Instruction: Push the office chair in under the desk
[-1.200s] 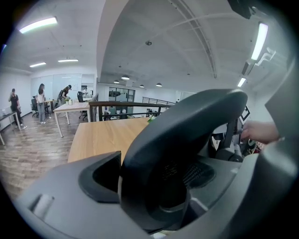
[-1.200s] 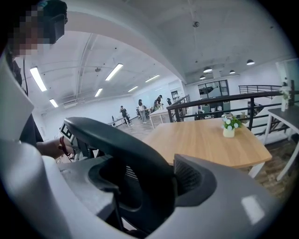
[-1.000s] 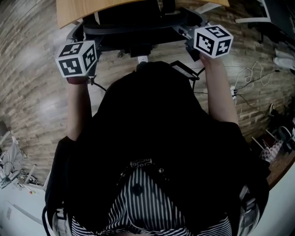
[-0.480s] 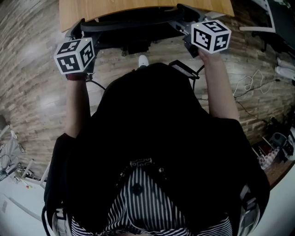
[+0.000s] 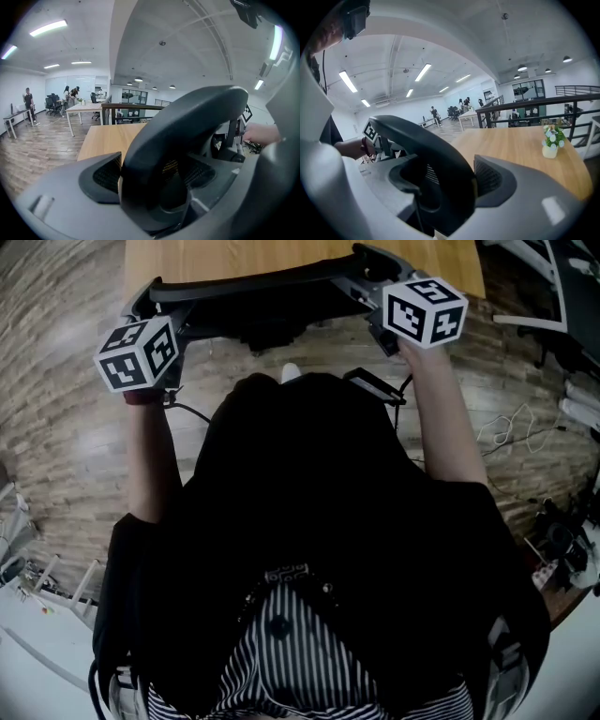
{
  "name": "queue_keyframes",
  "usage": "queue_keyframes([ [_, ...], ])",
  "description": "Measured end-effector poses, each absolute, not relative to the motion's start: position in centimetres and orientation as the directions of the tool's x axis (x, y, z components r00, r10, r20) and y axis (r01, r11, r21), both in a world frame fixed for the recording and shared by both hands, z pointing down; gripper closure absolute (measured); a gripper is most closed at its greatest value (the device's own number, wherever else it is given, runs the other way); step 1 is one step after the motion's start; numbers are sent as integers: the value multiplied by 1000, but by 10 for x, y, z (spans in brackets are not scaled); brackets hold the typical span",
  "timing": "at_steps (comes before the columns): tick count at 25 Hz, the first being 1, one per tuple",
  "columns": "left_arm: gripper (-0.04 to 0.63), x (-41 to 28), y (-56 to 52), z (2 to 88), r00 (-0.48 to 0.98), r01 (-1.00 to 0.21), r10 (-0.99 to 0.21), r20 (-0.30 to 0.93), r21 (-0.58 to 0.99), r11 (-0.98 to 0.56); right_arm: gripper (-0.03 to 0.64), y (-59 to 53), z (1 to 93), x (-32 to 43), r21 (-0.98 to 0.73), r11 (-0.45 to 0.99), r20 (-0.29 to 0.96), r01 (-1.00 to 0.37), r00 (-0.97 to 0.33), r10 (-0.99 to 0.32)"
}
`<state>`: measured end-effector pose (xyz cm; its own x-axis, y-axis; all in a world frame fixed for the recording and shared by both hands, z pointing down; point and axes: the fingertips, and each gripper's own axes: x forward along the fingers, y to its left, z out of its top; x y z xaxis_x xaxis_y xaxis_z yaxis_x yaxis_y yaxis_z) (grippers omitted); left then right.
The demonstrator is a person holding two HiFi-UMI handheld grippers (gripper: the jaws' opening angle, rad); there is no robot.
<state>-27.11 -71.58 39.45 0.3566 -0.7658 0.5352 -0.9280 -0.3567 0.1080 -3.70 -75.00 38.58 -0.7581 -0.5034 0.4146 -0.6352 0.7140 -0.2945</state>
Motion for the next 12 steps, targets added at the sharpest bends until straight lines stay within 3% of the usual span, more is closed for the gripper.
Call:
queue_keyframes([
  [12, 209, -284, -749, 392, 357, -927, -767, 533, 102, -361, 301, -782, 382, -49, -292, 696, 428, -656, -740, -518],
])
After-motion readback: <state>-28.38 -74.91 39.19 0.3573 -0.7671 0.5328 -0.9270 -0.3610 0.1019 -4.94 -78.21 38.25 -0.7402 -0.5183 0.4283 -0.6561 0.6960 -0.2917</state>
